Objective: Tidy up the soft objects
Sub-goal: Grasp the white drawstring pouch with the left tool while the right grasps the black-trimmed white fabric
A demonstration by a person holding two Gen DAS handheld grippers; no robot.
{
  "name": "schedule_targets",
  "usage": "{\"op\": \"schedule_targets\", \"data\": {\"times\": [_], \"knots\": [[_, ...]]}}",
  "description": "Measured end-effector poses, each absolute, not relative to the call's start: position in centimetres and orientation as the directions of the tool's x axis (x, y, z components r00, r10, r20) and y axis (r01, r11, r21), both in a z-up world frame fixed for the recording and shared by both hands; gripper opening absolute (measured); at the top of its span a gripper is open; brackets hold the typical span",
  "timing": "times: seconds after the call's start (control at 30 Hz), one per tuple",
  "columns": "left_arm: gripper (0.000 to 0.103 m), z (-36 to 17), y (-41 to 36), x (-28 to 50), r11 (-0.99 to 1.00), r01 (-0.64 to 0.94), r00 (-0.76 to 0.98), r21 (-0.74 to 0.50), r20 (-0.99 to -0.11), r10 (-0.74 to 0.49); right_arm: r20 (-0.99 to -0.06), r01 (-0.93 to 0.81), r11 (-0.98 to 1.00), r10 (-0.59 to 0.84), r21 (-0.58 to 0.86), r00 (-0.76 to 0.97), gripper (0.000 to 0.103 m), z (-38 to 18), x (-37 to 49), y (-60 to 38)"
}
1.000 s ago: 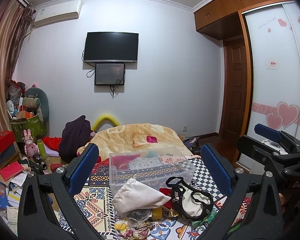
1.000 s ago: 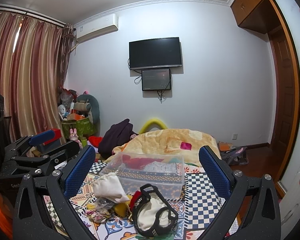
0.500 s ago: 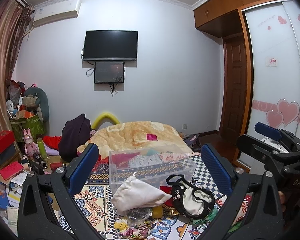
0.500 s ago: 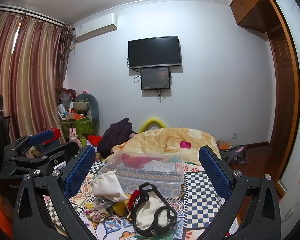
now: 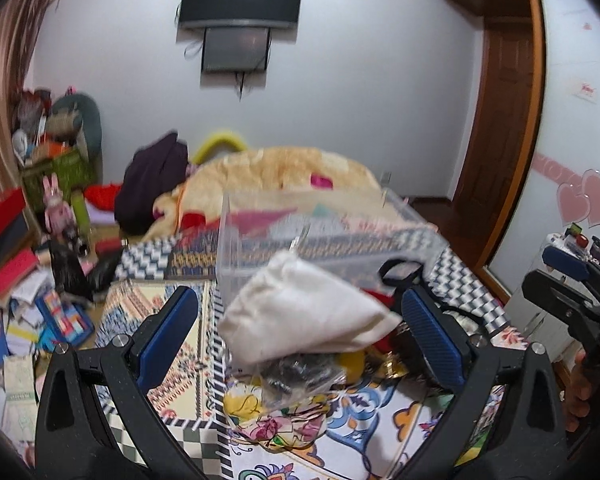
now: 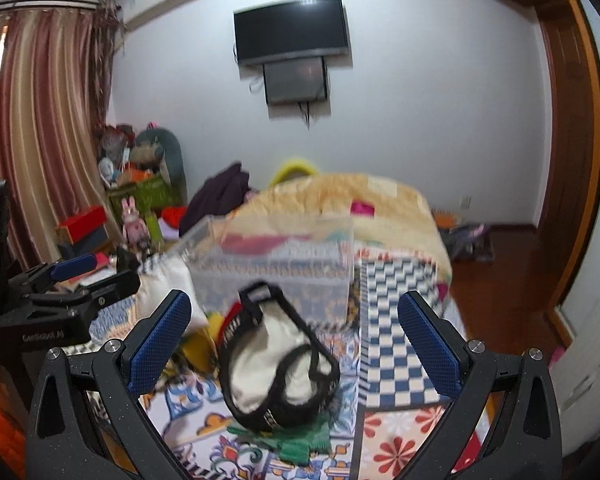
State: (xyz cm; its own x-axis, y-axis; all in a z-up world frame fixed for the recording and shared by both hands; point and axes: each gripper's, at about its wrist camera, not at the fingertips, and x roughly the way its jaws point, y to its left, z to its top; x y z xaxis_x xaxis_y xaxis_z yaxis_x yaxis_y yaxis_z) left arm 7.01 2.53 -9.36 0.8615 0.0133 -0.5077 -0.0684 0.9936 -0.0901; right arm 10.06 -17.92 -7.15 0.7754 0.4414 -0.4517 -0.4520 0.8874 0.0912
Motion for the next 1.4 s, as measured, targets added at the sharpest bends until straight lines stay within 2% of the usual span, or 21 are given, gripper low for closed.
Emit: {"op": "schedule_targets", "data": {"times": [0.13, 0.33, 0.47, 0.53, 0.6, 0.73, 0.8, 0.9, 0.97, 1.0, 1.03, 1.17, 1.4], "knots": [[0.103, -11.5, 3.1, 8.3, 0.991, -0.078, 0.809, -0.108, -0.587, 0.000, -0.508, -0.459, 0.877, 0.462, 0.140, 0.727, 0.103, -9.2, 11.3, -18.1], [0.103, -13.8, 2.6, 10.4, 0.982, -0.065, 0.777, -0.177, -0.626, -0.061, -0.586, -0.458, 0.872, 0.466, 0.174, 0.663, 0.102, -11.8, 12.9, -17.9], [0.101, -14.2, 1.9, 10.5, 0.988, -0.058, 0.787, -0.146, -0.616, -0.045, -0.614, -0.449, 0.868, 0.476, 0.212, 0.629, 0.087, -12.7, 13.1, -18.4], [0.090, -14.3, 1.7, 10.4, 0.989, -0.045, 0.787, -0.143, -0.614, -0.053, -0.625, -0.447, 0.863, 0.486, 0.234, 0.611, 0.077, -13.2, 13.2, -18.8], [0.080, -14.4, 1.8, 10.4, 0.988, -0.033, 0.784, -0.153, -0.616, -0.069, -0.638, -0.455, 0.853, 0.503, 0.257, 0.583, 0.058, -13.7, 13.5, -18.9], [0.066, -14.4, 2.1, 10.2, 0.983, -0.016, 0.785, -0.185, -0.611, -0.102, -0.643, -0.466, 0.844, 0.515, 0.266, 0.567, 0.042, -14.1, 12.7, -19.0], [0.051, -14.3, 2.3, 10.0, 0.983, -0.009, 0.785, -0.184, -0.610, -0.107, -0.640, -0.466, 0.848, 0.506, 0.250, 0.578, 0.035, -13.9, 12.3, -19.0], [0.037, -13.9, 2.2, 9.5, 0.983, 0.006, 0.790, -0.185, -0.602, -0.119, -0.630, -0.462, 0.850, 0.507, 0.254, 0.588, 0.022, -13.5, 12.4, -19.2], [0.030, -13.7, 2.2, 9.2, 0.985, 0.010, 0.795, -0.170, -0.596, -0.111, -0.624, -0.459, 0.850, 0.509, 0.258, 0.593, 0.017, -13.2, 12.5, -19.4], [0.019, -13.4, 2.1, 9.1, 0.986, 0.012, 0.799, -0.163, -0.592, -0.108, -0.621, -0.459, 0.851, 0.508, 0.256, 0.597, 0.016, -13.0, 12.5, -19.4], [0.015, -13.2, 2.1, 9.0, 0.987, 0.014, 0.800, -0.162, -0.590, -0.108, -0.617, -0.459, 0.852, 0.506, 0.251, 0.603, 0.015, -12.8, 12.5, -19.5], [0.005, -12.7, 2.6, 8.8, 0.987, 0.019, 0.810, -0.157, -0.577, -0.108, -0.598, -0.466, 0.852, 0.507, 0.239, 0.621, 0.012, -11.8, 12.7, -19.6], [0.002, -10.5, 3.3, 7.3, 0.987, 0.017, 0.851, -0.158, -0.515, -0.097, -0.540, -0.487, 0.849, 0.513, 0.206, 0.667, 0.011, -9.3, 12.5, -19.3]]}}
